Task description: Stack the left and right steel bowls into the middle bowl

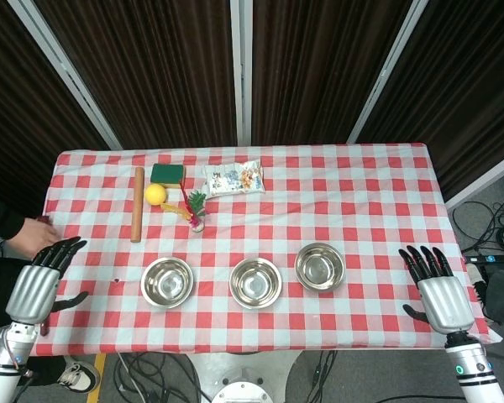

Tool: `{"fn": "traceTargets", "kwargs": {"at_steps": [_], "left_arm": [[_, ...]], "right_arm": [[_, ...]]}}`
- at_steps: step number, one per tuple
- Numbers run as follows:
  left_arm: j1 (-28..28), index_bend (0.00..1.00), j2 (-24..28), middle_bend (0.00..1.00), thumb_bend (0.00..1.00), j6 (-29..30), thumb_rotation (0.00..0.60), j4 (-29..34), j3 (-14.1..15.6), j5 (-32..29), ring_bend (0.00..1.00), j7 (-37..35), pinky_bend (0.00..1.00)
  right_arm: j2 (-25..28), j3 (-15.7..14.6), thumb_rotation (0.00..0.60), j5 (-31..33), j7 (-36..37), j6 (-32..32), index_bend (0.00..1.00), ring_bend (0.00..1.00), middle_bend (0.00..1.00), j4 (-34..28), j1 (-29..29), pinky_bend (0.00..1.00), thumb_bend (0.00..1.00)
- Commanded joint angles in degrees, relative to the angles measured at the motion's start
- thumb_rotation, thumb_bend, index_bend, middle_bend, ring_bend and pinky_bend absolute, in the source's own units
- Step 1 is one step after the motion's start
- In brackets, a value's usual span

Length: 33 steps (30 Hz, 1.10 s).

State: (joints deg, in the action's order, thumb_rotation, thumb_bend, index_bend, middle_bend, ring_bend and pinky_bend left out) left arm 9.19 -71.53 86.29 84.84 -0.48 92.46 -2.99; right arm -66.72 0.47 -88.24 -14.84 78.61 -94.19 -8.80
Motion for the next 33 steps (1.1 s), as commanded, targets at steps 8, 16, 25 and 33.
{"fn": "traceTargets", "kwargs": {"at_steps": [8,16,25,33], "left_arm": [[-0.1,0.2,-0.08,0.23,0.08,0.07,0.6,-0.02,-0.08,-0.22,0.18,0.03,0.23],[0.18,0.2,0.7,0.23,0.08,-0.11,0.6,0.48,-0.77,-0.89,0.18,0.31,0.23],[-0.13,0.2,0.31,0.23,0.08,0.48,0.6,-0.67,-1.34,-1.73,0.18,-0.32,0.23],[-0.31,0.2,0.64,0.23,0.08,0.46,0.6,-0.41,-1.3,-1.93,0.18,0.11,0.23]], "right_arm": [[0.13,-0.06,0.6,-0.09,0.26,-0.03,0.0,0.0,0.05,-0.02,-0.01,0.0,0.04],[0.41,0.18,0.6,0.11,-0.26,-1.43,0.0,0.0,0.05,-1.81,-0.96,0.0,0.04],[0.6,0.11,0.6,-0.45,-2.42,-3.04,0.0,0.0,0.06,-3.16,-2.24,0.0,0.04],[-0.13,-0.29,0.6,-0.88,-3.83,-4.66,0.0,0.0,0.11,-2.68,-3.28,0.0,0.04]]}}
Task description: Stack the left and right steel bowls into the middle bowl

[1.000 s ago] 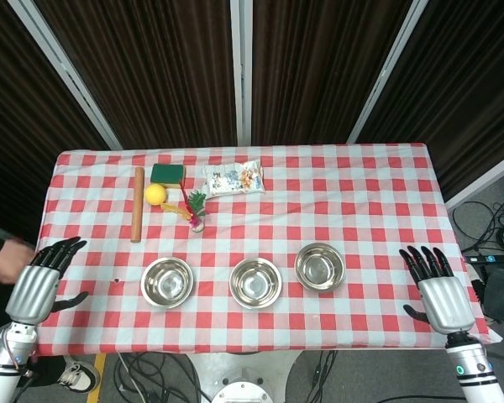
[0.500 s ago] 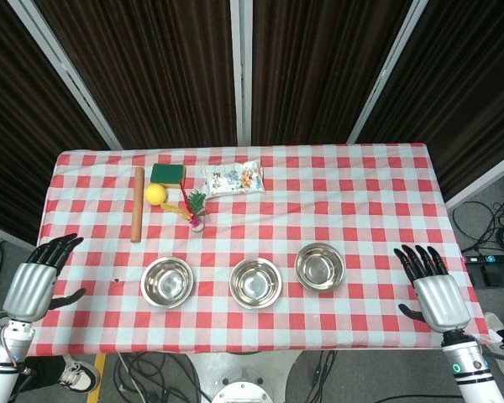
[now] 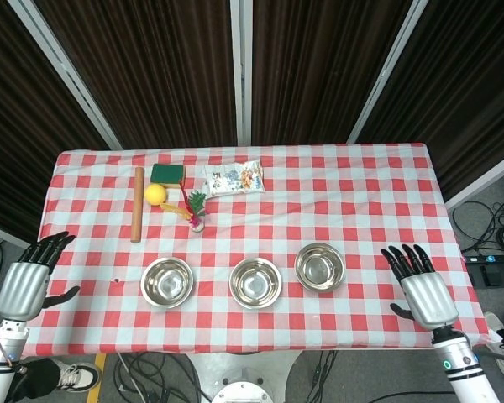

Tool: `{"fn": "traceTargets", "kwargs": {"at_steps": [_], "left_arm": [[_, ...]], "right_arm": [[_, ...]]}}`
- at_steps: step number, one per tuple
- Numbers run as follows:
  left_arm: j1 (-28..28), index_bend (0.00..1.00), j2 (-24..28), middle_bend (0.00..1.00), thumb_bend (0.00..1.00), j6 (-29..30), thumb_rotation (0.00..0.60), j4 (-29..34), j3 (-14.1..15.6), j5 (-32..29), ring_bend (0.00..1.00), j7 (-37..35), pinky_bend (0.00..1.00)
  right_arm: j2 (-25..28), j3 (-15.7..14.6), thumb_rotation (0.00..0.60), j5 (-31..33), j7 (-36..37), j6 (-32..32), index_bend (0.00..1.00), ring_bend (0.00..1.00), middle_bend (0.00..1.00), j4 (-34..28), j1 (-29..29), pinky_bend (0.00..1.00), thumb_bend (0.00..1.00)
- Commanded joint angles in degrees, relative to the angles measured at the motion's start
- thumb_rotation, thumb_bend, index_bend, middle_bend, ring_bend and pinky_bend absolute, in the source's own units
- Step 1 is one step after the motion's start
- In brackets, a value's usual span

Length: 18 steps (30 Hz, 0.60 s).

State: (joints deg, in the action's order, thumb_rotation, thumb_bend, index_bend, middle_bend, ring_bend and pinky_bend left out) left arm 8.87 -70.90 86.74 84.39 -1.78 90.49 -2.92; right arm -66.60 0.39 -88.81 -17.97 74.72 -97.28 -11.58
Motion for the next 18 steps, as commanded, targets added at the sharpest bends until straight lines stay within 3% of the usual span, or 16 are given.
{"fn": "traceTargets", "kwargs": {"at_steps": [1,10,18], "left_arm": [[0.03,0.2,0.01,0.23,0.08,-0.01,0.6,0.09,0.01,0.08,0.18,0.04,0.23],[-0.08,0.2,-0.06,0.23,0.08,0.2,0.6,0.14,0.19,0.45,0.18,0.65,0.23],[-0.3,0.2,0.28,0.23,0.08,0.44,0.6,-0.18,0.15,0.34,0.18,0.01,0.23]], "right_arm": [[-0.38,-0.25,0.6,-0.44,-1.12,-1.46,0.0,0.0,0.13,0.64,-0.94,0.0,0.04],[-4.64,0.58,0.6,0.98,-6.55,-12.52,0.09,0.04,0.21,4.15,-8.06,0.0,0.06],[-9.92,1.27,0.6,3.5,-9.39,-19.64,0.17,0.08,0.26,7.54,-13.13,0.08,0.1]]}}
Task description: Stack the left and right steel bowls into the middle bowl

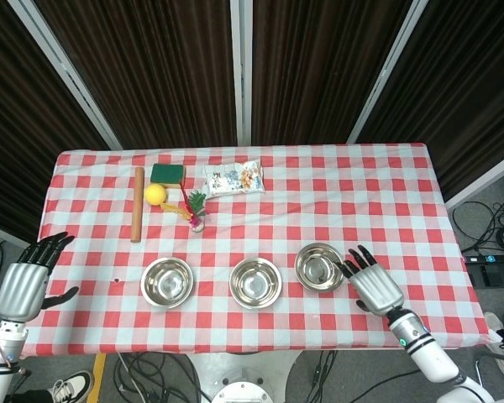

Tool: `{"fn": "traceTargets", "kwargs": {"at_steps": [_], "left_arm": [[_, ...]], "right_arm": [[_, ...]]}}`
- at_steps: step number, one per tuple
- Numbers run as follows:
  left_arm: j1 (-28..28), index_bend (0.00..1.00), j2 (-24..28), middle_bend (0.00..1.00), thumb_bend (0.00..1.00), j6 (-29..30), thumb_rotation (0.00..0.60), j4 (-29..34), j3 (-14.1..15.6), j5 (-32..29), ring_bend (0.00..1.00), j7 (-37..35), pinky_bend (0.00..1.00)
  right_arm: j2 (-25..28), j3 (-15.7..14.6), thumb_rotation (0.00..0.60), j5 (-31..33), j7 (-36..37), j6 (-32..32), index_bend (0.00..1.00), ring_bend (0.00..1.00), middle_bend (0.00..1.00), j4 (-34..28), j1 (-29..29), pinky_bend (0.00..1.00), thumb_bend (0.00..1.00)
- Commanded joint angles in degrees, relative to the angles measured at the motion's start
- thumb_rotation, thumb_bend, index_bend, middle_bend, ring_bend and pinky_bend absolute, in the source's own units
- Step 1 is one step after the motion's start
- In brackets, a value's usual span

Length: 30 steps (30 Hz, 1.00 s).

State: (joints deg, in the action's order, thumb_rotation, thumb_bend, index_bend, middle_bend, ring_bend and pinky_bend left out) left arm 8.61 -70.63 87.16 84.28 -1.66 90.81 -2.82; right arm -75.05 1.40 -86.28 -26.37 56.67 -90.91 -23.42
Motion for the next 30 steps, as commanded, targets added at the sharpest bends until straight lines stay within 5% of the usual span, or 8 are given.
{"fn": "traceTargets", "kwargs": {"at_steps": [1,13,20,30], "left_arm": [[-0.05,0.2,0.01,0.23,0.08,0.02,0.6,-0.16,0.06,0.04,0.18,-0.2,0.23],[-0.15,0.2,-0.21,0.23,0.08,0.06,0.6,-1.58,0.06,-0.02,0.18,-1.34,0.23],[-0.2,0.2,-0.51,0.23,0.08,-0.07,0.6,-2.75,0.07,-0.22,0.18,-1.81,0.23],[-0.14,0.2,-0.92,0.23,0.08,-0.3,0.6,-3.78,0.1,-0.29,0.18,-2.5,0.23]], "right_arm": [[-1.93,0.29,0.6,1.27,-1.15,-2.12,0.17,0.08,0.26,1.49,-1.68,0.08,0.1],[-7.47,0.84,0.6,2.37,-0.96,-6.03,0.25,0.14,0.3,6.51,-6.53,0.15,0.16],[-10.45,0.16,0.6,0.31,1.71,-5.94,0.45,0.31,0.42,10.84,-8.39,0.34,0.29],[-12.09,-1.07,0.6,-0.35,3.58,-5.35,0.6,0.41,0.52,13.68,-9.18,0.46,0.37]]}}
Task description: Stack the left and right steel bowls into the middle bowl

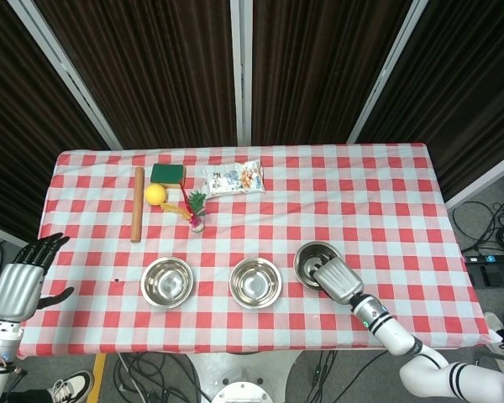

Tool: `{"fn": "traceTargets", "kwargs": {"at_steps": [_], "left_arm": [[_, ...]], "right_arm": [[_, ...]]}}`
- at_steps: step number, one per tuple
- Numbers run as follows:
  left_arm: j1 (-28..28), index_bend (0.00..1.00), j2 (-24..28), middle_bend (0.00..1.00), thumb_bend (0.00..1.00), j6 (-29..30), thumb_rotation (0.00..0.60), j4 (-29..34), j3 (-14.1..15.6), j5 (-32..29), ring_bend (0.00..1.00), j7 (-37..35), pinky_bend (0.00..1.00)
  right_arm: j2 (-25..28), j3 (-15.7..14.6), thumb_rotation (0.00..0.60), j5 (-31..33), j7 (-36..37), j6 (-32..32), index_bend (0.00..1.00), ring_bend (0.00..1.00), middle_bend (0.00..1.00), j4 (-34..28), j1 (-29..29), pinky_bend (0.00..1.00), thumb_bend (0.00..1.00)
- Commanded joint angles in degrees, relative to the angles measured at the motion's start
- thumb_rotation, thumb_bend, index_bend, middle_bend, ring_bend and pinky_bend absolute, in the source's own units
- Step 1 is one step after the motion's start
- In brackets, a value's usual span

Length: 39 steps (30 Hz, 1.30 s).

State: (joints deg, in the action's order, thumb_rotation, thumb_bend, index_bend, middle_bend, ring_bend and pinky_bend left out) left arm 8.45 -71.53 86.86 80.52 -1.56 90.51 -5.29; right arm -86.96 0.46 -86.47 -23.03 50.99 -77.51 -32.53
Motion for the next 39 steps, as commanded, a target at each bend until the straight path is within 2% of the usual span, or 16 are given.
{"fn": "traceTargets", "kwargs": {"at_steps": [1,8,17,25,30,39], "left_arm": [[0.02,0.2,-0.02,0.23,0.08,-0.01,0.6,-0.02,0.0,0.03,0.18,-0.05,0.23],[0.02,0.2,0.01,0.23,0.08,-0.16,0.6,0.07,0.0,-0.13,0.18,-0.44,0.23],[-0.01,0.2,0.05,0.23,0.08,-0.27,0.6,0.04,0.0,-0.27,0.18,-0.85,0.23],[-0.01,0.2,0.08,0.23,0.08,0.18,0.6,0.05,-0.49,-0.52,0.18,-1.23,0.23],[-0.12,0.2,0.26,0.23,0.08,0.4,0.6,0.12,-0.62,-0.66,0.18,-1.43,0.23],[-0.71,0.2,0.87,0.23,0.08,0.97,0.6,0.32,-0.69,-1.07,0.18,-2.7,0.23]], "right_arm": [[-0.24,-0.17,0.6,-0.19,0.32,0.46,0.61,0.43,0.53,0.45,-0.1,0.48,0.38],[-0.42,-0.62,0.6,-0.21,0.71,1.28,0.72,0.51,0.6,1.07,-0.15,0.59,0.41],[0.36,-0.44,0.6,-0.55,0.14,3.28,0.74,0.52,0.62,0.07,-0.22,0.6,0.42],[2.93,3.1,0.6,-3.25,-3.35,6.11,0.74,0.52,0.62,-8.68,-3.28,0.6,0.42],[2.52,3.62,0.6,-3.48,-6.5,4.25,0.74,0.52,0.62,-13.9,-5.4,0.6,0.42],[-1.01,2.96,0.6,0.01,-8.32,0.05,0.74,0.52,0.61,-14.8,-7.32,0.6,0.42]]}}
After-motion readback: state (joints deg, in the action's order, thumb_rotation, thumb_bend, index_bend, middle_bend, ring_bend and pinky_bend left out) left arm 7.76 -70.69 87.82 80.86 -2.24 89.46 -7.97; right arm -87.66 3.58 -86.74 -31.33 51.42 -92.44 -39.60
